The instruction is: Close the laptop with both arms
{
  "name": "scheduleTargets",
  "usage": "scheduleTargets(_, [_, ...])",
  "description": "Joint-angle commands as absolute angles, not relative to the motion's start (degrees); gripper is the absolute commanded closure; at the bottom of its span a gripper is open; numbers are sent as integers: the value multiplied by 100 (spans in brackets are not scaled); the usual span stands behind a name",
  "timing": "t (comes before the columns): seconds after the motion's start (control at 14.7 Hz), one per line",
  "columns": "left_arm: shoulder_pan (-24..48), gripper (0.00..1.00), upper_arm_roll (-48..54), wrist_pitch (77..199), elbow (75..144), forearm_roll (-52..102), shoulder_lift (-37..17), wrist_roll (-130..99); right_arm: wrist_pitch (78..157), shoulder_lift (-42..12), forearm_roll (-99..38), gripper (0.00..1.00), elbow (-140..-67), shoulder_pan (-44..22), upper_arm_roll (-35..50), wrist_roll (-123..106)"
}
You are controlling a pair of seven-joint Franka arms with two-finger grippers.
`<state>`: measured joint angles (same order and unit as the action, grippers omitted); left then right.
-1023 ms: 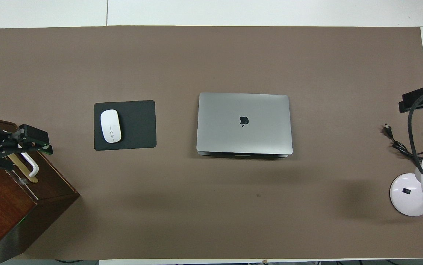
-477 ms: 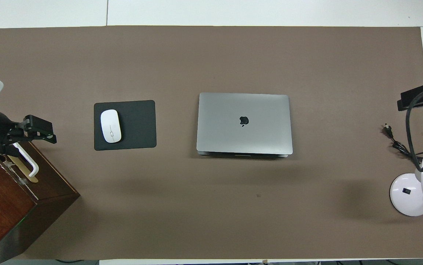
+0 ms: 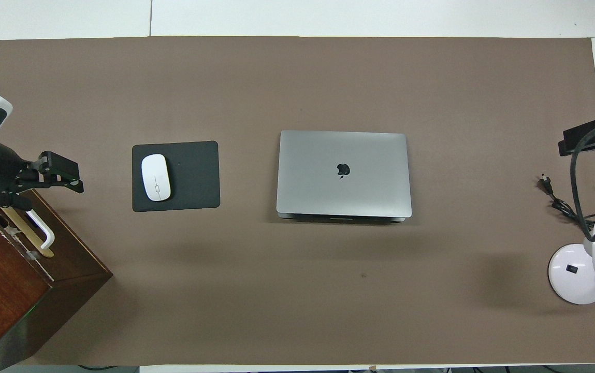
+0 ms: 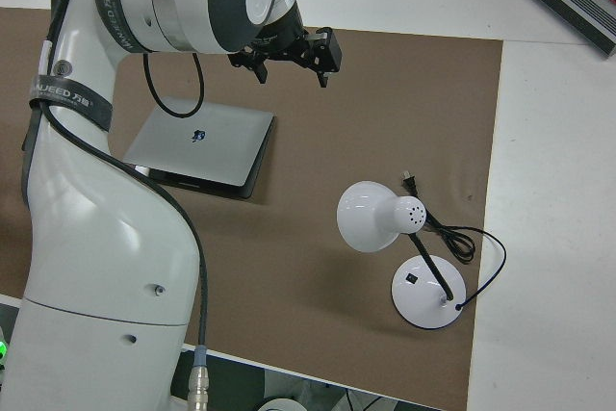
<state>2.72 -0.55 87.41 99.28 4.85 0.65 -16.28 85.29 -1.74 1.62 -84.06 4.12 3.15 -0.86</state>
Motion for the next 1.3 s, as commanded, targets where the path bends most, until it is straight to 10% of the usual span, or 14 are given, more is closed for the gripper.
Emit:
scheduleTargets(0.0, [343,0,-88,8578,9669,387,0,-1556,8596,-158,123,0,-8464,554,396,-114])
scheduleTargets(1.23, [351,0,-79,8622,9606,255,0,-1503,8604,-158,123,0,-8464,562,396,-114])
